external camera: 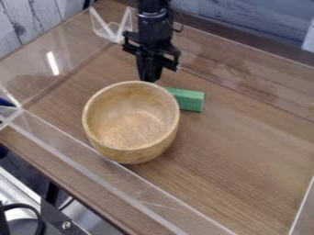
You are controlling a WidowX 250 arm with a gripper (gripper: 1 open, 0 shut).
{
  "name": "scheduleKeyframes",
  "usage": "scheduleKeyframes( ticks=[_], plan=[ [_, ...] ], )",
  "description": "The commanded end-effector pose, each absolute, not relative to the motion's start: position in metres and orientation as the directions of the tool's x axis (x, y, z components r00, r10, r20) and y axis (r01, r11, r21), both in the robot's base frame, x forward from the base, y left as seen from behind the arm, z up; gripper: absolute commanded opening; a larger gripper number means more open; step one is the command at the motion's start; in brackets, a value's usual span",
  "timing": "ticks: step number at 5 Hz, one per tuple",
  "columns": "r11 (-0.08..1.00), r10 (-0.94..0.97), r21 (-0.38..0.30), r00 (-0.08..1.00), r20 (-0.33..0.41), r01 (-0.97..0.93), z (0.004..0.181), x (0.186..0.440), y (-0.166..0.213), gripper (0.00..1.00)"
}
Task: Remove the green block from inside the brown bowl and put it on the table
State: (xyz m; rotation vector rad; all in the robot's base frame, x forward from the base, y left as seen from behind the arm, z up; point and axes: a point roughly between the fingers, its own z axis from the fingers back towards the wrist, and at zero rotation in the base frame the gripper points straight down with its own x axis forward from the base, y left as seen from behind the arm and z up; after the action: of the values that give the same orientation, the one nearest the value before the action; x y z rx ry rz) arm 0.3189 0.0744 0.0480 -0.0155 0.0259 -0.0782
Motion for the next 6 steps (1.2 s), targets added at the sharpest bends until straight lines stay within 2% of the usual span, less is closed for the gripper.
scheduleKeyframes(
  ticks=[1, 3, 5, 6],
  plan=[
    [0.995, -0.095, 0.008, 0.994, 0.060, 0.095, 0.061, 0.326, 0.068, 0.00],
    [0.996, -0.093, 0.019, 0.993, 0.079, 0.092, 0.058, 0.341, 0.058, 0.00],
    [0.988, -0.149, 0.061, 0.982, 0.118, 0.142, 0.067, 0.351, 0.054, 0.00],
    [0.983, -0.177, 0.071, 0.976, 0.129, 0.169, 0.062, 0.349, 0.049, 0.00]
  ],
)
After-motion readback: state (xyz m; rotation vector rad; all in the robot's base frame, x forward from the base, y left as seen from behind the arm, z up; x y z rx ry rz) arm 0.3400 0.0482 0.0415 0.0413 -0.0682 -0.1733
